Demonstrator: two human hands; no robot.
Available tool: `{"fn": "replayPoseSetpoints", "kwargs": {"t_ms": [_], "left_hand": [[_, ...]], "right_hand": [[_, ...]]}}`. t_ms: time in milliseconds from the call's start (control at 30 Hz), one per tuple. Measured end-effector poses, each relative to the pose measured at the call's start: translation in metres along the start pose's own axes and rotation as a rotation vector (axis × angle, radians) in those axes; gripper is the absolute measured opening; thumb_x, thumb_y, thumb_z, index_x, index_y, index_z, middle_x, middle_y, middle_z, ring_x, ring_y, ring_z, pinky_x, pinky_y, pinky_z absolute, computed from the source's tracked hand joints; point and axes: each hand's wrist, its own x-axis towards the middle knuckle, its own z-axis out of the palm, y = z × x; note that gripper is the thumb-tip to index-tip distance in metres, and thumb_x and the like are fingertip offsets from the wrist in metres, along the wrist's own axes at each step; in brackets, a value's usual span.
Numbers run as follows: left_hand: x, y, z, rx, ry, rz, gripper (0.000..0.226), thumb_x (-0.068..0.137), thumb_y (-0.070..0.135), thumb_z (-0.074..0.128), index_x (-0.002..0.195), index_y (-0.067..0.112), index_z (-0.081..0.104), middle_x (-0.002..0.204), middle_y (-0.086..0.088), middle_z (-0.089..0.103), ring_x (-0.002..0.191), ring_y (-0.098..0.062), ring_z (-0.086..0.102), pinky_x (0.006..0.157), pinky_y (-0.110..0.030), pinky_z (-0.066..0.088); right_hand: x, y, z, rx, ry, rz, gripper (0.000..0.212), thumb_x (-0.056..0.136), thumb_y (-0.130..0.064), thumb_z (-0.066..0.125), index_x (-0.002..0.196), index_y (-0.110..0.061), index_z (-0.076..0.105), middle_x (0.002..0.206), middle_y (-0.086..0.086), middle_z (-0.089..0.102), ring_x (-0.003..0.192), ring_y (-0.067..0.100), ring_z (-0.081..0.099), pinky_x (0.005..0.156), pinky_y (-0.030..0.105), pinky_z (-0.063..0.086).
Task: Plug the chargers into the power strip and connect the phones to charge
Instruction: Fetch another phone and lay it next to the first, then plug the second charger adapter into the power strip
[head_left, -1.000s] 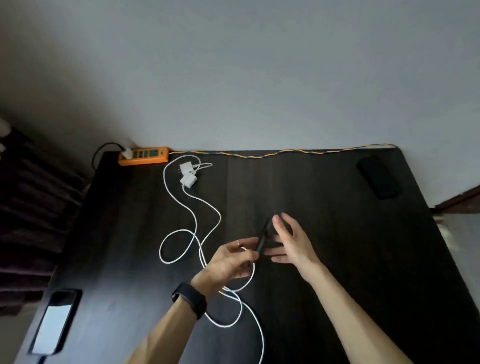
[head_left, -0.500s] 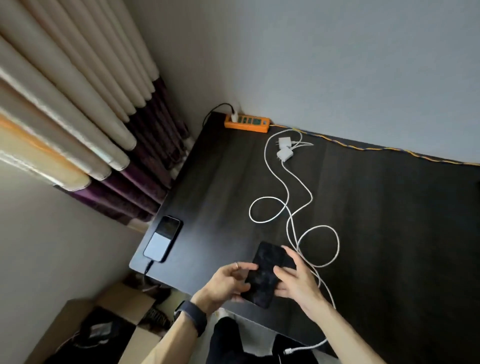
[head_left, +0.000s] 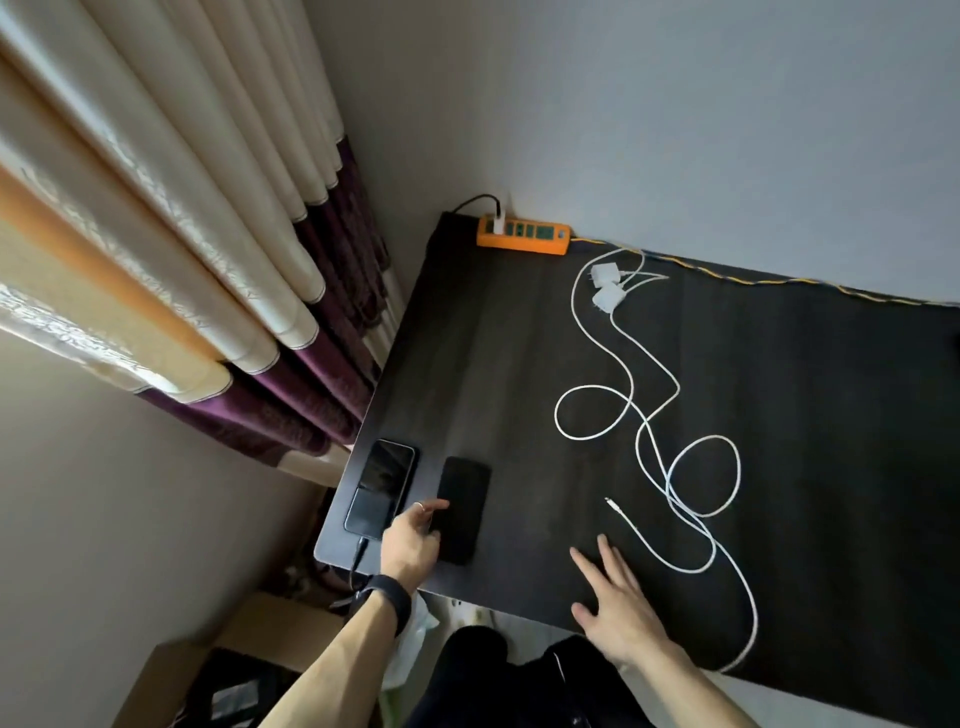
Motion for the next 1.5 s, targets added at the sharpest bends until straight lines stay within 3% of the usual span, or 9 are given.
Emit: {"fn": "replayPoseSetpoints", "kwargs": {"t_ms": [233, 333, 433, 567, 867, 1067, 1233, 1367, 1500], "left_hand": [[-0.001, 0.008, 0.018, 0.379, 0.005, 0.153, 0.058, 0.079, -0.001, 0.046, 0.127, 0.029, 0.061, 0.126, -0.008, 0.051, 0.115, -0.030, 0.050, 0.104, -0.035, 0.043], [-0.008, 0.011, 0.022, 0.540, -0.019, 0.174, 0.046, 0.091, 0.024, 0.053, 0.136, 0.032, 0.045, 0.135, -0.006, 0.038, 0.122, -0.029, 0.039, 0.093, -0.041, 0.048], [-0.008, 0.009, 0.023, 0.709, -0.065, 0.213, 0.064, 0.087, 0.049, 0.061, 0.142, 0.032, 0.033, 0.137, -0.008, 0.033, 0.126, -0.029, 0.034, 0.092, -0.040, 0.050], [-0.007, 0.013, 0.024, 0.803, -0.089, 0.236, 0.074, 0.088, 0.042, 0.061, 0.150, 0.028, 0.022, 0.135, -0.010, 0.032, 0.127, -0.030, 0.034, 0.092, -0.038, 0.050], [0.001, 0.018, 0.018, 0.860, -0.112, 0.254, 0.086, 0.084, 0.054, 0.061, 0.153, 0.030, 0.017, 0.139, -0.011, 0.029, 0.129, -0.030, 0.034, 0.099, -0.042, 0.045], [0.023, 0.053, 0.016, 0.787, -0.081, 0.257, 0.070, 0.082, 0.058, 0.058, 0.141, 0.026, 0.038, 0.148, -0.010, 0.029, 0.134, -0.032, 0.034, 0.105, -0.046, 0.038], [0.061, 0.128, 0.026, 0.645, -0.109, 0.277, 0.066, 0.088, 0.048, 0.058, 0.145, 0.024, 0.036, 0.146, -0.010, 0.033, 0.134, -0.032, 0.035, 0.108, -0.046, 0.038], [0.098, 0.214, 0.038, 0.557, -0.100, 0.344, 0.067, 0.088, 0.043, 0.060, 0.147, 0.022, 0.035, 0.149, -0.008, 0.032, 0.136, -0.031, 0.034, 0.110, -0.043, 0.036], [0.143, 0.303, 0.058, 0.489, -0.082, 0.388, 0.068, 0.089, 0.040, 0.061, 0.148, 0.021, 0.035, 0.150, -0.008, 0.032, 0.138, -0.031, 0.033, 0.114, -0.040, 0.031]], "right_hand": [[0.008, -0.021, -0.013, 0.070, -0.051, 0.114, 0.076, 0.096, -0.041, 0.054, 0.157, -0.042, 0.009, 0.166, -0.005, -0.021, 0.154, 0.017, -0.015, 0.124, 0.035, 0.008], [0.007, -0.019, -0.011, 0.059, -0.063, 0.128, 0.076, 0.096, -0.040, 0.054, 0.157, -0.044, 0.008, 0.165, -0.007, -0.024, 0.153, 0.015, -0.016, 0.124, 0.035, 0.008], [0.008, -0.018, -0.008, 0.057, -0.065, 0.138, 0.078, 0.097, -0.039, 0.054, 0.157, -0.044, 0.005, 0.164, -0.007, -0.026, 0.153, 0.014, -0.018, 0.124, 0.035, 0.009], [0.008, -0.022, -0.005, 0.040, -0.071, 0.160, 0.080, 0.097, -0.039, 0.053, 0.157, -0.043, 0.001, 0.163, -0.006, -0.027, 0.152, 0.016, -0.020, 0.125, 0.036, 0.009], [0.009, -0.026, -0.012, 0.008, -0.048, 0.162, 0.072, 0.097, -0.043, 0.051, 0.158, -0.039, 0.012, 0.167, -0.003, -0.018, 0.155, 0.018, -0.009, 0.125, 0.037, 0.013], [0.010, -0.023, -0.041, 0.136, -0.007, 0.162, 0.061, 0.094, -0.048, 0.054, 0.151, -0.030, 0.039, 0.160, 0.001, 0.034, 0.143, 0.020, 0.039, 0.117, 0.032, 0.031], [0.024, -0.014, -0.099, 0.390, 0.248, 0.187, 0.047, 0.094, -0.045, 0.058, 0.137, -0.031, 0.052, 0.132, -0.007, 0.061, 0.111, 0.010, 0.063, 0.099, 0.031, 0.049], [0.060, -0.007, -0.168, 0.543, 0.470, 0.206, 0.041, 0.093, -0.043, 0.061, 0.130, -0.026, 0.057, 0.126, -0.006, 0.065, 0.090, 0.005, 0.067, 0.092, 0.031, 0.050], [0.113, 0.008, -0.232, 0.542, 0.514, 0.250, 0.061, 0.095, -0.047, 0.057, 0.147, -0.021, 0.039, 0.149, 0.005, 0.043, 0.119, 0.022, 0.060, 0.099, 0.039, 0.046]]}}
